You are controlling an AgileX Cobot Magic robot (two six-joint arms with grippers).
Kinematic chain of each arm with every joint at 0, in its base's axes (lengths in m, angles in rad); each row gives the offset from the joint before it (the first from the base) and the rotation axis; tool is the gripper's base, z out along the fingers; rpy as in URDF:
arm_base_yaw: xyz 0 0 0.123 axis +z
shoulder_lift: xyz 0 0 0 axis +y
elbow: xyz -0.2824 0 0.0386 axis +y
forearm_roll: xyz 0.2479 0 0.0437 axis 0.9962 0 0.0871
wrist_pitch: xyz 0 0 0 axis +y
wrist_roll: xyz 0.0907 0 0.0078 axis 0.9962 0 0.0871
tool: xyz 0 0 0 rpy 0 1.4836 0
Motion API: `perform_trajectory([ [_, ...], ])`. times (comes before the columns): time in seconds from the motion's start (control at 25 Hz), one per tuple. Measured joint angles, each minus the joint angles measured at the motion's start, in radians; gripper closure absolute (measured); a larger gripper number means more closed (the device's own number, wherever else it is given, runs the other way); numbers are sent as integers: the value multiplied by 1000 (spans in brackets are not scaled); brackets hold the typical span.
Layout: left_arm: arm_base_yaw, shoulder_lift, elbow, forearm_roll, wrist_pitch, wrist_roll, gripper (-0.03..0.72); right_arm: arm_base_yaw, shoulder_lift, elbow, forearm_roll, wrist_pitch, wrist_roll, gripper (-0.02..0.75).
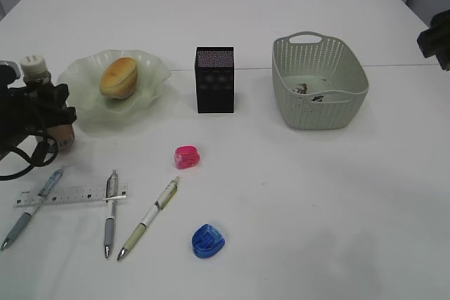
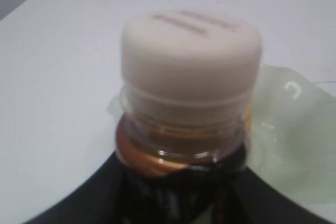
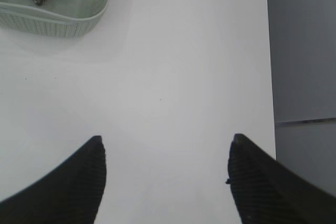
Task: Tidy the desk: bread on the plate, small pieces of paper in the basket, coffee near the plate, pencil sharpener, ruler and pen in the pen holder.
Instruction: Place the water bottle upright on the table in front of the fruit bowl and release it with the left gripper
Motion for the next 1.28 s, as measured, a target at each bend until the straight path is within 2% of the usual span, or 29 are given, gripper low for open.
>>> perform_trajectory([
  [0.48, 0, 0, 0, 76, 0, 0, 401, 0, 0, 0, 0, 0, 0, 177],
  [1.28, 0, 12, -18, 90, -1, 0, 400, 0, 0, 0, 0, -2, 0, 177],
])
